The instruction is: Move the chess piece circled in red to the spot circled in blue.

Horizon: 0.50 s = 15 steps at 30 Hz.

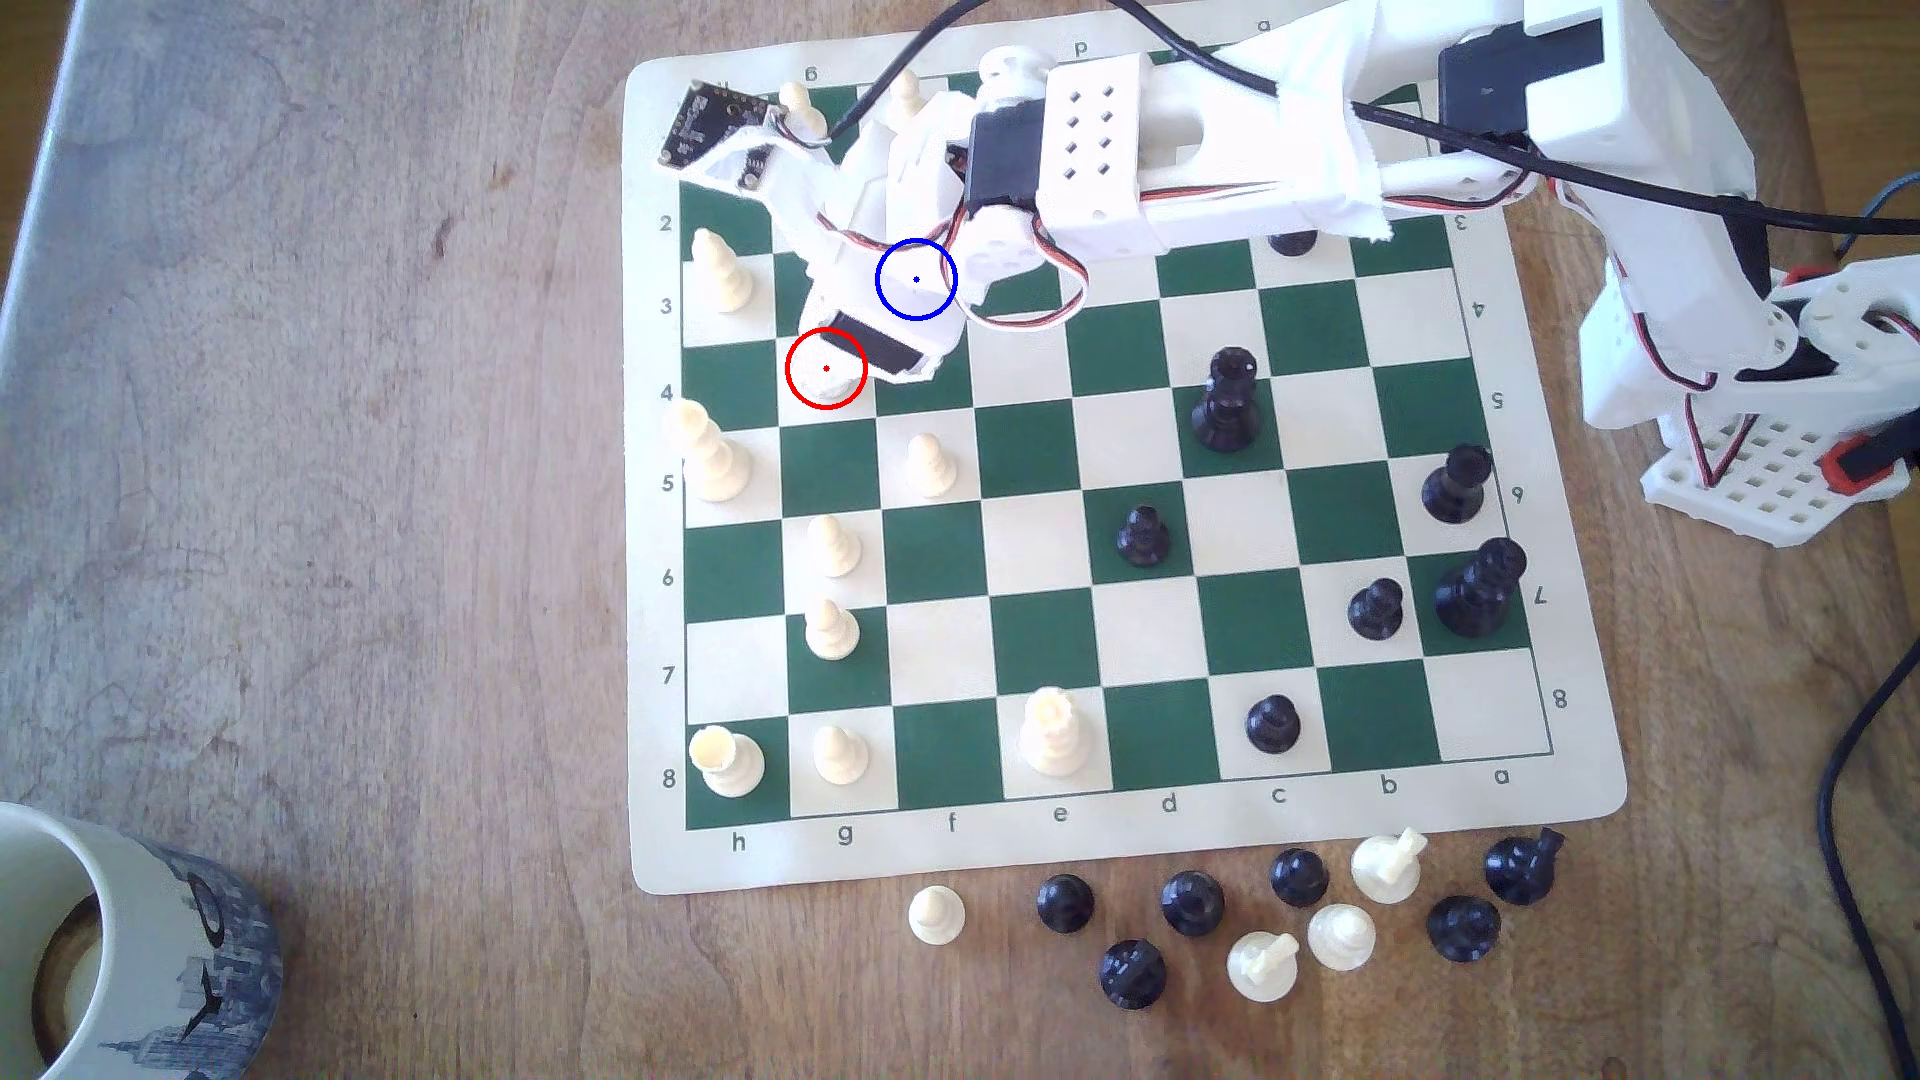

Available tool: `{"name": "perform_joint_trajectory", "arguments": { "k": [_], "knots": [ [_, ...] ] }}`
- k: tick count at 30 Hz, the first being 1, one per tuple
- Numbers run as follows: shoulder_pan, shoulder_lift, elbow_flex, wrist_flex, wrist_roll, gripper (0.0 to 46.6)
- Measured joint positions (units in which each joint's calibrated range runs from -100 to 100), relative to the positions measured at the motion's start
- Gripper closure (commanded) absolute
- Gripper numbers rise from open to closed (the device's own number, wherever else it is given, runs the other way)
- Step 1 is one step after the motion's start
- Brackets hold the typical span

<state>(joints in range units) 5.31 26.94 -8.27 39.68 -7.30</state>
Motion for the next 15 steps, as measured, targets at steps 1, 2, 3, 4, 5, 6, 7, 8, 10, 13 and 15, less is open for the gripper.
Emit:
{"name": "perform_joint_trajectory", "arguments": {
  "k": [1, 2, 3, 4, 5, 6, 7, 8, 10, 13, 15],
  "knots": [
    [0.00, 0.00, 0.00, 0.00, 0.00, 41.8],
    [0.00, 0.00, 0.00, 0.00, 0.00, 42.7],
    [-0.37, 0.00, 0.00, 0.00, 0.00, 43.2],
    [-0.52, 0.00, 0.00, 0.00, 0.00, 43.5],
    [-0.66, 0.00, 0.00, 0.08, 0.00, 44.0],
    [-0.74, 0.00, -0.72, 0.08, 0.00, 44.3],
    [-0.74, 0.00, -1.27, 0.08, 0.00, 44.4],
    [-0.74, 0.00, -1.81, 0.08, 0.00, 44.5],
    [-0.74, 0.00, -2.89, 0.32, 0.00, 44.5],
    [-0.74, 0.00, -5.06, 1.67, 0.00, 44.6],
    [-0.74, 0.00, -5.51, 2.55, 0.00, 44.6]
  ]
}}
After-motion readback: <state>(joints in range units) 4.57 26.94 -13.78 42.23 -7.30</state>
